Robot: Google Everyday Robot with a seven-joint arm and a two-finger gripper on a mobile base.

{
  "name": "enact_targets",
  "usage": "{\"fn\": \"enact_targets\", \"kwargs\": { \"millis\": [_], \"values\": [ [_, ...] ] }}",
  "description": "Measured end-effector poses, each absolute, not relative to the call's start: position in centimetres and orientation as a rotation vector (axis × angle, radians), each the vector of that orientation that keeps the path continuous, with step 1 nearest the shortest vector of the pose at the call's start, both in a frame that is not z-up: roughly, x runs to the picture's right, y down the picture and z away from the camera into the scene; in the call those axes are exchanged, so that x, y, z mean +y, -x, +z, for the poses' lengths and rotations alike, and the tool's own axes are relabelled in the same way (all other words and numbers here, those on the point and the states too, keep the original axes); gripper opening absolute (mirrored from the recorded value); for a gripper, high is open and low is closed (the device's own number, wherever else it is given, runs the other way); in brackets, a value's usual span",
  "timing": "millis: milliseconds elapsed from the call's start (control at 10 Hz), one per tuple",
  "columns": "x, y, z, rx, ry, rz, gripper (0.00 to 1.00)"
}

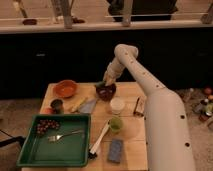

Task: Place pepper in purple bowl

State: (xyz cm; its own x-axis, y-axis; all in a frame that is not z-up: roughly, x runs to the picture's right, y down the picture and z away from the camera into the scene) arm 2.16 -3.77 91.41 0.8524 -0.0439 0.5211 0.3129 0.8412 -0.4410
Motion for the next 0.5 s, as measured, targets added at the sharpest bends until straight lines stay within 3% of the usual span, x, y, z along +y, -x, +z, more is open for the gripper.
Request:
{"fn": "enact_targets", "kwargs": {
  "millis": [100, 500],
  "values": [
    [-3.76, -2.11, 91.3, -0.519, 0.544, -0.205, 0.8],
    [-3.82, -2.3, 91.07, -0.509, 0.526, -0.218, 0.8]
  ]
}}
